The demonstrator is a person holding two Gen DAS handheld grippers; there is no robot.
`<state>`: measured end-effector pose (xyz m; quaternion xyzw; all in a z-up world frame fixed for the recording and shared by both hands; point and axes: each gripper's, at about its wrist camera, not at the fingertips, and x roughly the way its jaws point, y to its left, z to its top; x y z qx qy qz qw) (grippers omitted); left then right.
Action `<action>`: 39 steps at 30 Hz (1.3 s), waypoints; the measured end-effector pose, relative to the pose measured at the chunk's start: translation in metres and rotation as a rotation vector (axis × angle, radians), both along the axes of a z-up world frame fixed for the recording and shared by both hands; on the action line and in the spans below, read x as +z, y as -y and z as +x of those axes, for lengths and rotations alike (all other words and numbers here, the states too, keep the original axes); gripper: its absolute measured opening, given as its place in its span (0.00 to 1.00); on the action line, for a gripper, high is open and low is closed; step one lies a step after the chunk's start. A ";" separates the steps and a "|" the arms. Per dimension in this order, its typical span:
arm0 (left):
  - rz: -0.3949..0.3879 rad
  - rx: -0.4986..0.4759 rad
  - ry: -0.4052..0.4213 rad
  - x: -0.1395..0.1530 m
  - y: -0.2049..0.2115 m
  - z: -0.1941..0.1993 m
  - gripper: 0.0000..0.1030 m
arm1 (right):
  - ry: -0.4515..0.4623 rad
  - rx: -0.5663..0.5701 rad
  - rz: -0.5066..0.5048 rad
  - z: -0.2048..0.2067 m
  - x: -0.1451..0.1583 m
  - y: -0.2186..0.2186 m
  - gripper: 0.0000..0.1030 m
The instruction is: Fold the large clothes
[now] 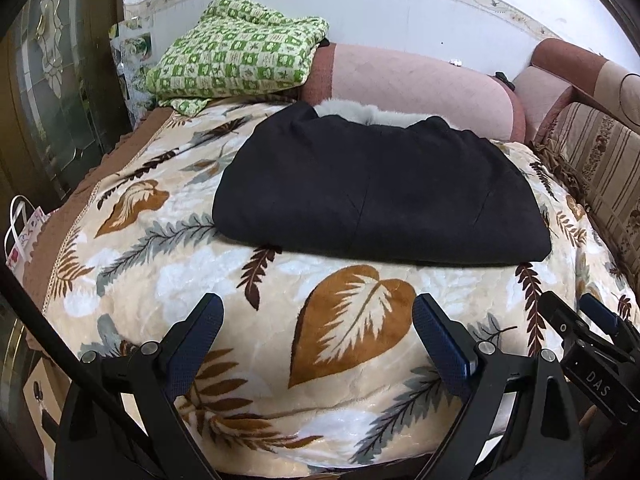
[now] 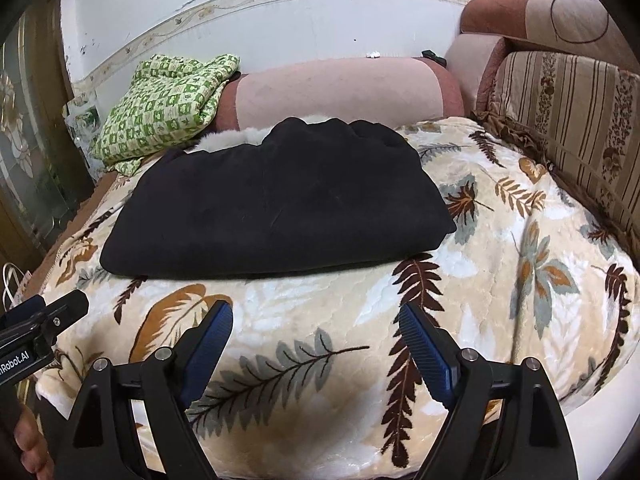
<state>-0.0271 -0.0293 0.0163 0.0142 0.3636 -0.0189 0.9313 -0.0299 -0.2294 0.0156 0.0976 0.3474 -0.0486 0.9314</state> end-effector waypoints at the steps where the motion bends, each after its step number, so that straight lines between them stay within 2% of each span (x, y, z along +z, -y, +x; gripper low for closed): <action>1: 0.000 0.000 -0.003 -0.001 0.000 0.001 0.92 | 0.000 -0.001 -0.007 0.000 0.000 0.000 0.86; 19: 0.005 0.004 -0.013 -0.004 -0.001 0.005 0.92 | -0.083 -0.004 -0.108 0.010 -0.016 -0.010 0.87; 30: 0.008 0.010 -0.005 -0.006 -0.004 0.004 0.92 | -0.093 -0.020 -0.123 0.010 -0.015 -0.011 0.87; 39: 0.033 -0.009 0.037 -0.002 0.005 -0.005 0.92 | -0.089 -0.022 -0.153 0.008 -0.012 -0.013 0.87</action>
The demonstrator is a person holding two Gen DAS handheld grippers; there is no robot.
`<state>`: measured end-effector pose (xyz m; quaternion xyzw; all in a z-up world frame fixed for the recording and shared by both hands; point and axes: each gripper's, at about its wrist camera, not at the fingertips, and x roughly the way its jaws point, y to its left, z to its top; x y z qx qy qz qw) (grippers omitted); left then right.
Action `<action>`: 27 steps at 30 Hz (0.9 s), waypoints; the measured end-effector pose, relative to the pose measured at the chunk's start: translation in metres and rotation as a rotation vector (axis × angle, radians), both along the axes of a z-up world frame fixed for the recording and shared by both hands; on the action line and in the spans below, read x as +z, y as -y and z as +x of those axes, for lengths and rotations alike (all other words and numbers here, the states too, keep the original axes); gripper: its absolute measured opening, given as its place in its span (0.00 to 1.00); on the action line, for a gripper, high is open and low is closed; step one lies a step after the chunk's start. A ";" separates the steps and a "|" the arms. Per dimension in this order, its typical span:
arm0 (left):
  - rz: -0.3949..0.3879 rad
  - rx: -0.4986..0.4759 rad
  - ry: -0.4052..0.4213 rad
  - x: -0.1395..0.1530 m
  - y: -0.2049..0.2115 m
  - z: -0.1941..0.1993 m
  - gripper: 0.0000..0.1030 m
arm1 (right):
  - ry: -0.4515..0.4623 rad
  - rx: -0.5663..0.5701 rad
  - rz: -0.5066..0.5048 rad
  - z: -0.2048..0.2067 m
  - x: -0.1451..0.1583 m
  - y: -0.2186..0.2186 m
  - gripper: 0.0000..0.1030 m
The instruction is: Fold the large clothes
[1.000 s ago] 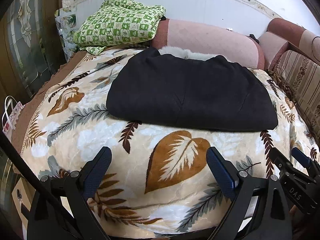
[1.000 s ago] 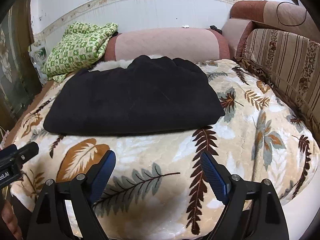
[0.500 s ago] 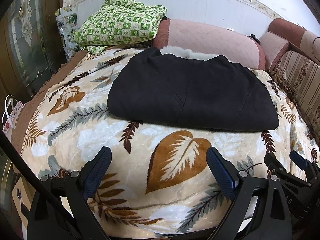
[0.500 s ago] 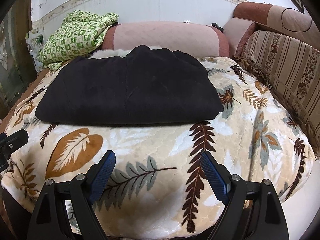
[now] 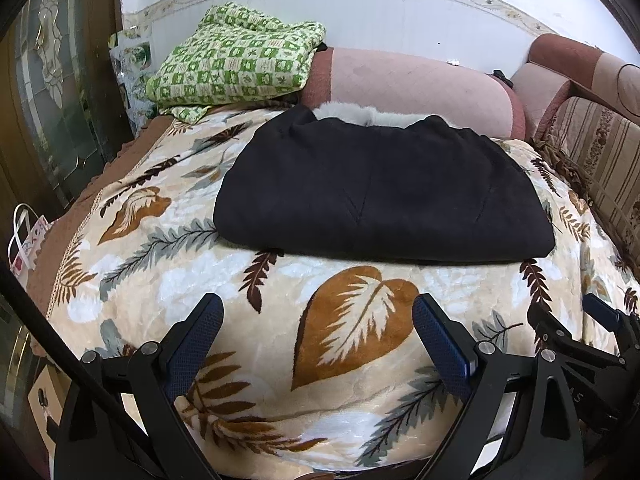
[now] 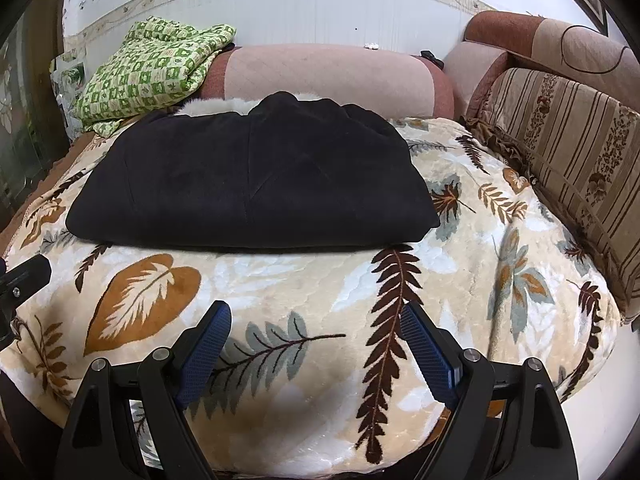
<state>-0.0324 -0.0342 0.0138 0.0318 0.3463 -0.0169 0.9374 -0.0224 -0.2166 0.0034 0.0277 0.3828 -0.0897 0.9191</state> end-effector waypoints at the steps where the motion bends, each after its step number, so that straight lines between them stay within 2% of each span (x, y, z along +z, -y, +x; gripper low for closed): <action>1: 0.000 -0.004 0.009 0.001 0.001 -0.002 0.92 | 0.002 -0.001 -0.002 -0.001 0.000 0.000 0.87; 7: 0.023 -0.003 0.049 0.004 0.005 -0.008 0.92 | 0.002 -0.005 -0.001 -0.002 0.001 0.001 0.87; 27: 0.027 0.005 0.023 -0.006 0.004 -0.006 0.92 | 0.016 0.012 -0.001 -0.003 0.002 -0.003 0.88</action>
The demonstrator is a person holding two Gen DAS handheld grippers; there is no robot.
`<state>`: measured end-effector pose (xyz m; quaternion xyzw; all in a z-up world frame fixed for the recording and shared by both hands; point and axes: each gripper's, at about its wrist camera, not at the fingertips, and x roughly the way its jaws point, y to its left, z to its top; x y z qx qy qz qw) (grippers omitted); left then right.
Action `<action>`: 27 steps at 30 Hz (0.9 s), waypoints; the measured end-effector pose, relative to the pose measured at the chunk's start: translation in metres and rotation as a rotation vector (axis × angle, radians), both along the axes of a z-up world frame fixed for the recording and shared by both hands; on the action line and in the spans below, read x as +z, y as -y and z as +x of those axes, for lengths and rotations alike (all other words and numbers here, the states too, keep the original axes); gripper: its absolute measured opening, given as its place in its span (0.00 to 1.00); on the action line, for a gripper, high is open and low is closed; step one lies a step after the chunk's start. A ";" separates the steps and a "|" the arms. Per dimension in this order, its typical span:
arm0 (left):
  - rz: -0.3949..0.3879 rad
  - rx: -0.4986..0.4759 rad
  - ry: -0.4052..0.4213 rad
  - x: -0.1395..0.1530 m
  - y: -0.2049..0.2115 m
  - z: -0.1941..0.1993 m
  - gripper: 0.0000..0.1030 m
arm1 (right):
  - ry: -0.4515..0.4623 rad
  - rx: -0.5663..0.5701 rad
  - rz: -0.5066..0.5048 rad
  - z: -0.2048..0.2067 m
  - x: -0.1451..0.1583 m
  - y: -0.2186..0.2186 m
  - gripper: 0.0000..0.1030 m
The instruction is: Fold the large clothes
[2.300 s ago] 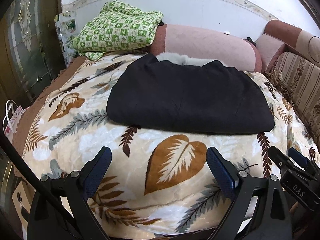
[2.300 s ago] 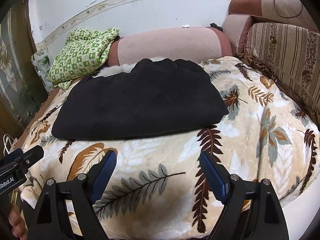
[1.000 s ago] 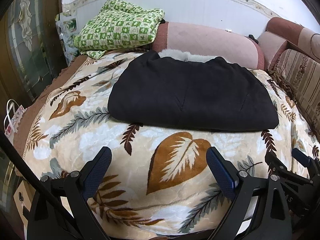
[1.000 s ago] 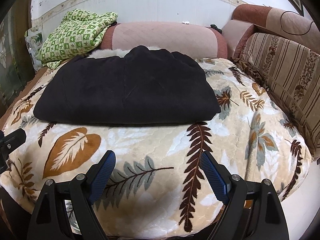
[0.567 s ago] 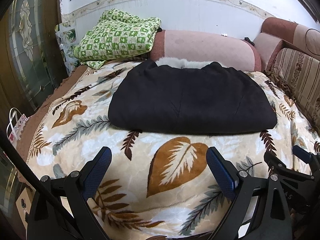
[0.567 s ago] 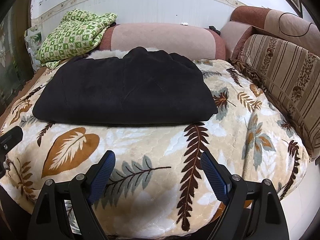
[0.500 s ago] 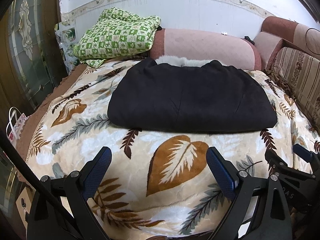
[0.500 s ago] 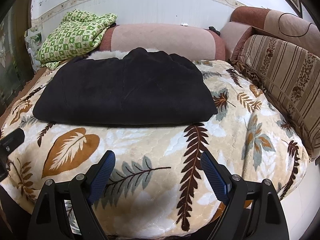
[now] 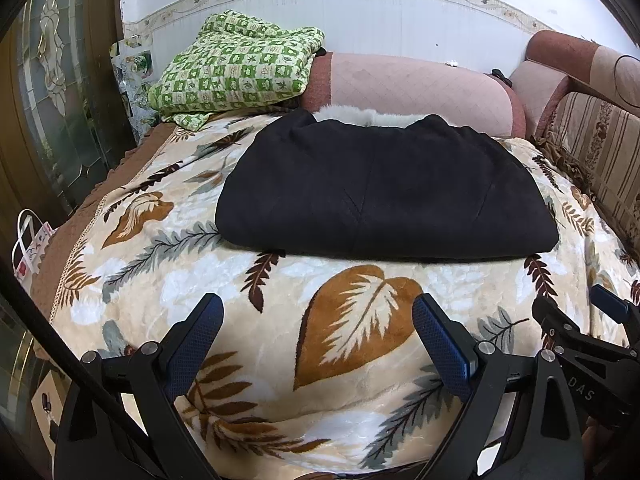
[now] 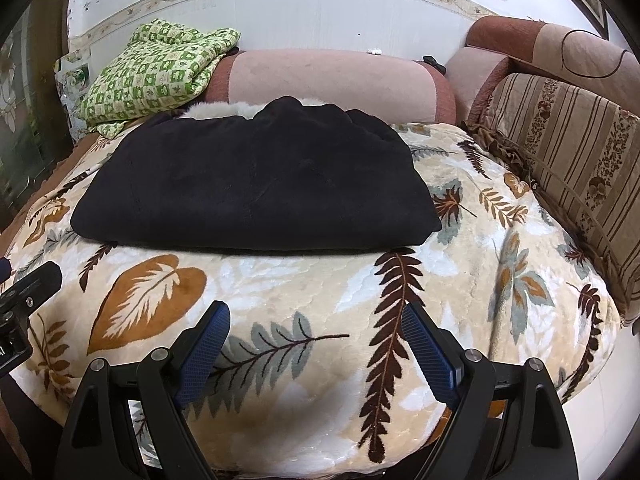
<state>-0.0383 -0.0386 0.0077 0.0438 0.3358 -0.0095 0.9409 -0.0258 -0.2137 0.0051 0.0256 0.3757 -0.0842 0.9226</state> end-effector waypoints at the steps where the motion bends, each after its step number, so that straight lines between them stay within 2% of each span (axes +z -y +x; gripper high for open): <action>1: -0.001 -0.001 -0.001 0.000 0.000 0.000 0.92 | 0.000 -0.001 0.001 0.000 0.000 0.000 0.88; 27: -0.009 -0.010 -0.042 -0.012 -0.002 0.006 0.92 | 0.002 -0.003 0.024 0.000 -0.004 0.001 0.89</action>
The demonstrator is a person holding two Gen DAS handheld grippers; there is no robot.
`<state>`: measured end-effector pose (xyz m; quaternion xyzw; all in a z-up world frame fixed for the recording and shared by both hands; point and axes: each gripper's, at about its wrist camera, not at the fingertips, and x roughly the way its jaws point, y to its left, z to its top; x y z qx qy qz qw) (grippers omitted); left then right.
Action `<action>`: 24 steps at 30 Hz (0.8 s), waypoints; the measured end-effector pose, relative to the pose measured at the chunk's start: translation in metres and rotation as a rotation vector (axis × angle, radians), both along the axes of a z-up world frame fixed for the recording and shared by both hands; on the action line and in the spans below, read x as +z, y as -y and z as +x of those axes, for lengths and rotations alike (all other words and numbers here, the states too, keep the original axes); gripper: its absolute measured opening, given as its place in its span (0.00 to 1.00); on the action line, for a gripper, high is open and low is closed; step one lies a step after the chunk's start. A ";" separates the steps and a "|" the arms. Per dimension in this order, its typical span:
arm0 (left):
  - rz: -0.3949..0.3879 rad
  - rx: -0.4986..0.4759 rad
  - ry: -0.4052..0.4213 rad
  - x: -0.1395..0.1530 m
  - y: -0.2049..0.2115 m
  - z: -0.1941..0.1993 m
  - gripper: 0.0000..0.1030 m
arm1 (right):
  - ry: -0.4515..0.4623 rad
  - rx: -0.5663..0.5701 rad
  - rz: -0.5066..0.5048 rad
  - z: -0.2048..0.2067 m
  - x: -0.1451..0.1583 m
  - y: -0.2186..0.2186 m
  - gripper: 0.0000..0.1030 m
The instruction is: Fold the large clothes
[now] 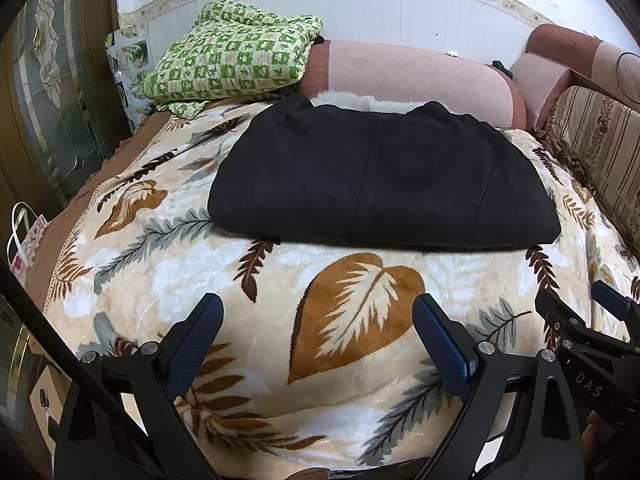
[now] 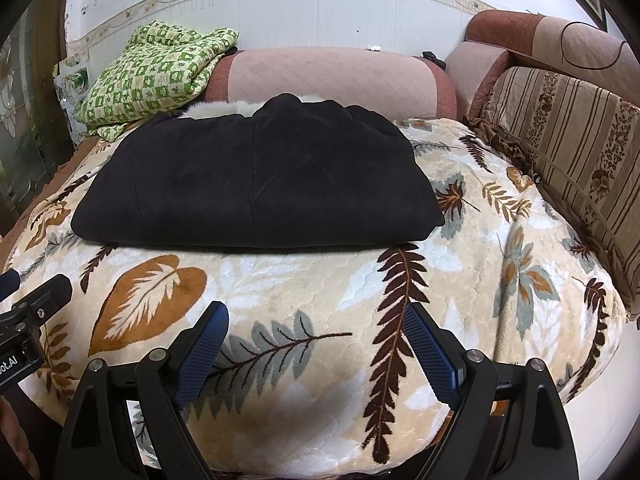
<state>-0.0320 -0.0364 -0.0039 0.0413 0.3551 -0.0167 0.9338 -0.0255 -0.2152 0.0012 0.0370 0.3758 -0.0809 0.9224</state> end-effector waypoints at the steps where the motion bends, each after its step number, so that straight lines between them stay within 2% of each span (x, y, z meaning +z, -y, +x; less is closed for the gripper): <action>1: -0.001 0.000 -0.003 0.000 0.000 0.000 0.92 | 0.000 0.000 0.001 0.001 0.000 0.001 0.89; 24: -0.015 0.000 -0.029 -0.004 -0.004 0.009 0.92 | 0.050 0.019 0.033 -0.002 0.005 0.001 0.91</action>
